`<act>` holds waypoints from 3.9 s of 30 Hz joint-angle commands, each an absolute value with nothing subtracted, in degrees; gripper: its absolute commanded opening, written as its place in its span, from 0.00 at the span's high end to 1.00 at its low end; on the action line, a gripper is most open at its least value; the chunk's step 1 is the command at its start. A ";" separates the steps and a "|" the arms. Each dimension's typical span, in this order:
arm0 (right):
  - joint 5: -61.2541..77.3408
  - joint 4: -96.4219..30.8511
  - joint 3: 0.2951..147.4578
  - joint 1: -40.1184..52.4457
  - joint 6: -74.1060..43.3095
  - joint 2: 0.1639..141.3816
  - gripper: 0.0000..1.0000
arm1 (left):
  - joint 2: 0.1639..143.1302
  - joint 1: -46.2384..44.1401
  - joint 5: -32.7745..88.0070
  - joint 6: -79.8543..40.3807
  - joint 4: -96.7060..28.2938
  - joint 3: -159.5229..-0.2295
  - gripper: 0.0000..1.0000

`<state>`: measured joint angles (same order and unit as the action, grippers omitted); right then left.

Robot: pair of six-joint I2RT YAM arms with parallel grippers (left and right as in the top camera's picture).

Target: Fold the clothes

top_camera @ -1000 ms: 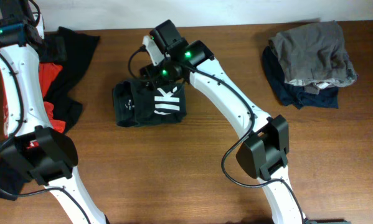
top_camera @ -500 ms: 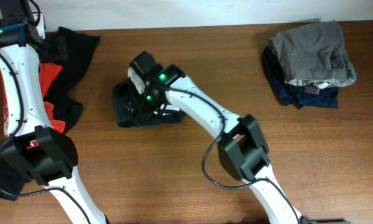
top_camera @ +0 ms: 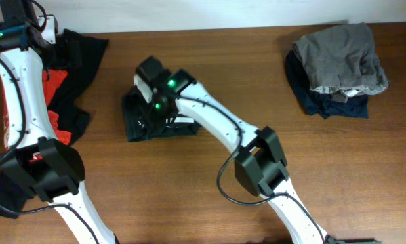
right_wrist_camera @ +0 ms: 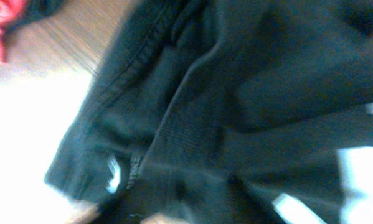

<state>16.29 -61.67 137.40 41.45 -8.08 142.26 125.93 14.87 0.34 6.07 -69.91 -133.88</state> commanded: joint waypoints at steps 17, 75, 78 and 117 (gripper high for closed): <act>21.26 -87.88 161.82 13.74 -2.37 137.21 0.05 | 125.80 4.54 10.63 5.85 -77.34 -118.21 0.01; 7.07 -38.35 119.90 14.90 10.04 139.22 0.95 | 123.22 9.17 9.63 -0.45 -56.99 -118.96 0.01; 11.51 -46.65 126.96 14.31 6.59 138.96 0.61 | 123.22 9.19 9.13 -0.43 -55.46 -118.96 0.01; -2.50 -45.71 115.66 46.83 11.53 139.31 0.00 | 123.22 24.82 4.08 -0.47 -51.48 -118.93 0.01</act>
